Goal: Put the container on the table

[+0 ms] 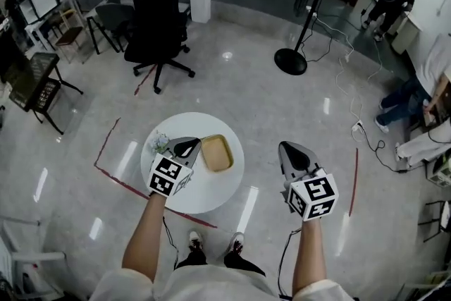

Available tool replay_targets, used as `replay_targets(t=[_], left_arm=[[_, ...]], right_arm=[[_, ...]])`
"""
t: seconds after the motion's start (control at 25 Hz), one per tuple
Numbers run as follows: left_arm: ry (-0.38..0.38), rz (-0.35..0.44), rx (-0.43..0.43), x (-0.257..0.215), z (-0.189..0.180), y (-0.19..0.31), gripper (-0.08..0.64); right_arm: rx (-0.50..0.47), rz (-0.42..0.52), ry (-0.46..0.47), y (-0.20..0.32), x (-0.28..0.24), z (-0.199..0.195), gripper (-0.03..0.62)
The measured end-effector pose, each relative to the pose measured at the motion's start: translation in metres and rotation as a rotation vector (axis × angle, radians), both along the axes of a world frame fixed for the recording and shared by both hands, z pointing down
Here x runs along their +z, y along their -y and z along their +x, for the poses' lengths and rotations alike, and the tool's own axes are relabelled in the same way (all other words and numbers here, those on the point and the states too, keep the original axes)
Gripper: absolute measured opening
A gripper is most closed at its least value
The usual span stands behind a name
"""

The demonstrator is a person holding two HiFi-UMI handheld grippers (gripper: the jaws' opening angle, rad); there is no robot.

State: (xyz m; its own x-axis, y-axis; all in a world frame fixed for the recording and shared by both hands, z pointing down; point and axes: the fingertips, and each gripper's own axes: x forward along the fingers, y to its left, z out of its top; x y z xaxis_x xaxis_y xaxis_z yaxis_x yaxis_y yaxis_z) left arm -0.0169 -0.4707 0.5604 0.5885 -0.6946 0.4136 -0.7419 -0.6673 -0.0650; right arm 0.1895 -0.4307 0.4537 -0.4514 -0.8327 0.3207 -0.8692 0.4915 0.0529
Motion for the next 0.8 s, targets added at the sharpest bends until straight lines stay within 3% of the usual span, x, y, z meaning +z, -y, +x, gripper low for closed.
replay_targets(t=[0.4, 0.8], left_arm=[[-0.02, 0.267, -0.157, -0.15, -0.09, -0.037, 0.02], [0.006, 0.403, -0.193, -0.219, -0.104, -0.081, 0.019]], right_arm=[[-0.118, 0.143, -0.047, 0.001, -0.074, -0.074, 0.012], [-0.174, 0.234, -0.074, -0.025, -0.114, -0.106, 0.012]])
